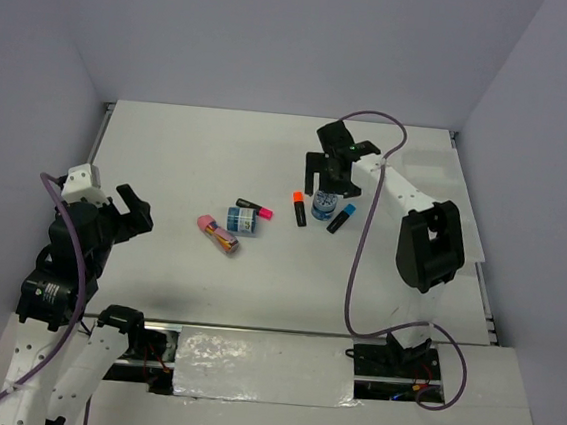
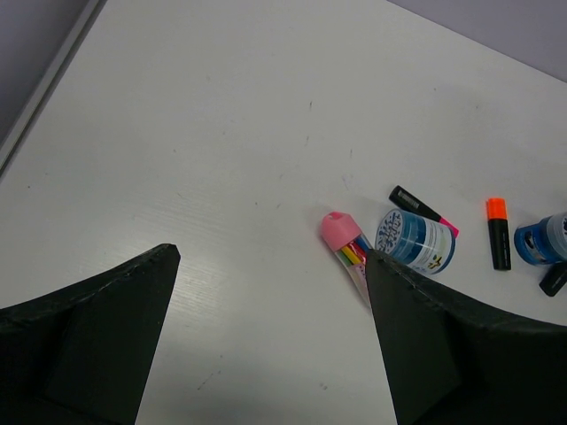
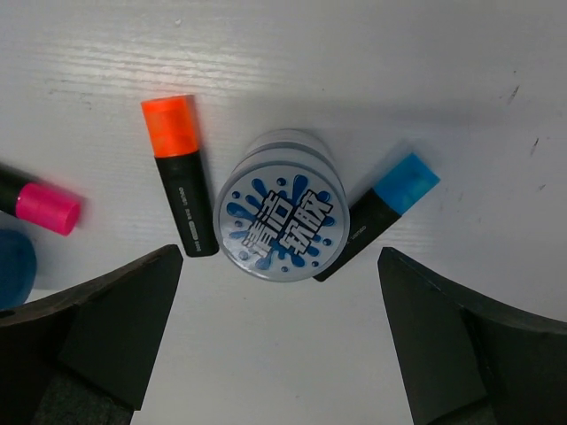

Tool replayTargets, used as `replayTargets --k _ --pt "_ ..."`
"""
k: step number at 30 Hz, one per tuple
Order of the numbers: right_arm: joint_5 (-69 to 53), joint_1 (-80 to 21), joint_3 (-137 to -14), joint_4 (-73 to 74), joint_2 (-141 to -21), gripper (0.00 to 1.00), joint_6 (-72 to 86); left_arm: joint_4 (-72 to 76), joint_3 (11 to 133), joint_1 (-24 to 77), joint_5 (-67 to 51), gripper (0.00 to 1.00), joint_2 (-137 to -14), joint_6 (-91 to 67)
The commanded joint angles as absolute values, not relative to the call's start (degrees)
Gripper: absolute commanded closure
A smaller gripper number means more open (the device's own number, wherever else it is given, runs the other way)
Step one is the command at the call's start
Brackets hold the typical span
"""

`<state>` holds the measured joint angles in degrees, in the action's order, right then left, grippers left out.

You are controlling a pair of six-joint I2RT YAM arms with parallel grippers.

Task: Sort the stationery into containers
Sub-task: Pick up the stationery from the center of the board.

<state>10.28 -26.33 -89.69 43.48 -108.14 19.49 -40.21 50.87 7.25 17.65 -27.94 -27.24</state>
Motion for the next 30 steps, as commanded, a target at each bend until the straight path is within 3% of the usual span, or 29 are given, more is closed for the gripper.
replayTargets --k 1,11,12,13,15,16,21,30 --pt "9.50 -25.58 -91.76 41.05 -109.24 0.00 17.58 -37.44 51.06 7.56 16.70 0.01 -27.60 -26.81" --pt "7.74 -25.22 -89.56 37.45 -113.20 0.03 17.67 -37.35 50.98 7.56 16.52 0.01 -27.07 -26.72" --pt "7.56 -25.14 -89.04 37.01 -113.03 0.06 17.75 -37.27 50.98 7.56 16.44 0.00 -27.07 -26.72" --pt "7.56 -25.14 -88.95 36.65 -112.85 0.17 17.75 -37.18 50.98 7.56 16.26 0.01 -27.07 -26.72" --pt "8.52 -24.87 -88.95 36.04 -112.76 0.27 18.02 -37.09 50.89 7.56 16.08 0.01 -27.07 -26.63" --pt "8.61 -24.79 -89.03 36.04 -112.85 0.40 17.93 -37.18 50.98 7.56 16.00 0.01 -27.07 -26.63" --pt "7.83 -24.61 -89.74 36.04 -111.28 0.73 17.93 -37.00 50.80 7.65 15.91 0.01 -26.72 -26.46" --pt "7.03 -17.07 -100.88 40.16 -104.50 0.80 17.75 -36.91 50.80 7.91 15.82 0.01 -26.37 -26.46"
